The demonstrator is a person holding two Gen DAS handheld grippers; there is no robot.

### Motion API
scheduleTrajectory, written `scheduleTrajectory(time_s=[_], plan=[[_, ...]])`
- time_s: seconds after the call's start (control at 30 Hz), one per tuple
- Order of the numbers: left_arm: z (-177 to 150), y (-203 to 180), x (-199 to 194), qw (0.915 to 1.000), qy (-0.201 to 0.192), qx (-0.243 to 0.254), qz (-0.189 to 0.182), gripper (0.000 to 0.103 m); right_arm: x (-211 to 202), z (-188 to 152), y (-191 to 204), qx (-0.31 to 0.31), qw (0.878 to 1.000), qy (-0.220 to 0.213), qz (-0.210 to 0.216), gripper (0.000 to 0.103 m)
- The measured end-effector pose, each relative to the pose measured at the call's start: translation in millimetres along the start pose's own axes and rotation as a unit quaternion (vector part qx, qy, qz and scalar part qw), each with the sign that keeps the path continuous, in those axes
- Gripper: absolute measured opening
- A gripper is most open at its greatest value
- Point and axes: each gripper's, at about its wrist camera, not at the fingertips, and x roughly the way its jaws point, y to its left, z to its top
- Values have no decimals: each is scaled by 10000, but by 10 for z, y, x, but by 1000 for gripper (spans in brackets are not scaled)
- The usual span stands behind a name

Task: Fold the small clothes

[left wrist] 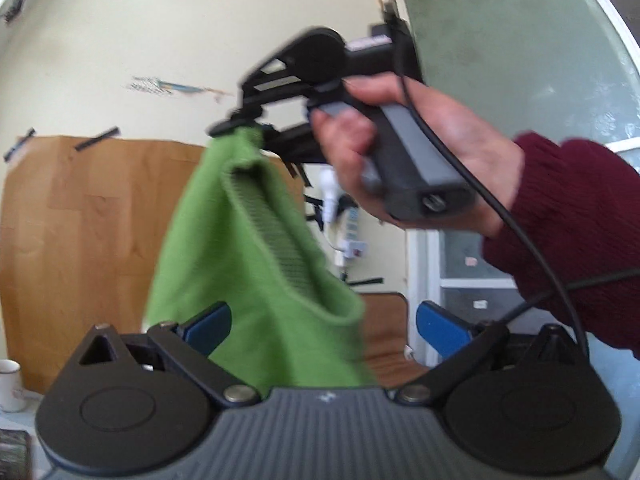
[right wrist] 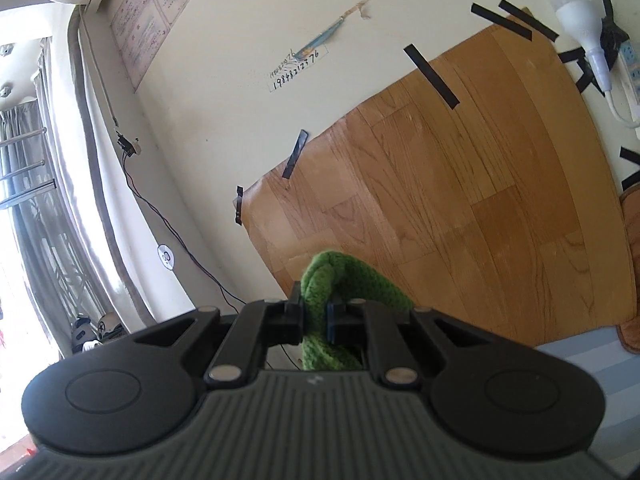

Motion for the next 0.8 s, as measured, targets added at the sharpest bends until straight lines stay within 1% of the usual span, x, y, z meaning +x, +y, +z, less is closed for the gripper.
scheduleTrajectory(time_s=[0.07,0.13,0.2,0.27,0.3,0.33,0.37,0.4,0.43,0.5,0.57,0.63,0.73,0.8], plan=[[-76,-73,111,9997,197,-17,-143,102,20,-1,-12,88,9999,27,61,13],[-153,-124,232,9987,462,-87,-206,102,20,-18,9,104,9999,25,129,13],[-284,-157,349,9970,752,-118,-139,101,-14,-14,19,140,9997,21,201,13],[-441,-159,468,9947,1020,-41,106,83,-84,27,26,140,9996,-80,212,13],[-519,-145,531,9922,1227,0,238,57,-143,69,23,121,9996,-180,192,13],[-594,-102,577,9889,1455,-51,288,36,-208,127,12,110,9994,-296,155,13],[-640,-37,594,9860,1631,-181,284,26,-281,187,1,100,9989,-450,92,13],[-664,46,578,9840,1723,-352,268,10,-365,256,-20,81,9980,-631,14,13],[-645,132,526,9843,1681,-453,309,8,-455,327,-51,61,9967,-812,-74,13],[-493,244,353,9886,1323,-270,666,7,-637,475,-154,172,9935,-1106,-210,13],[-195,407,198,9919,879,-120,904,7,-811,608,-242,259,9901,-1348,-288,13],[89,528,-3,9936,442,-73,1037,7,-1001,726,-301,305,9865,-1584,-267,13],[431,626,-243,9919,-190,94,1255,8,-1233,836,-304,229,9830,-1815,-138,13],[610,628,-345,9873,-474,267,1494,7,-1319,870,-265,102,9828,-1841,-111,13]])
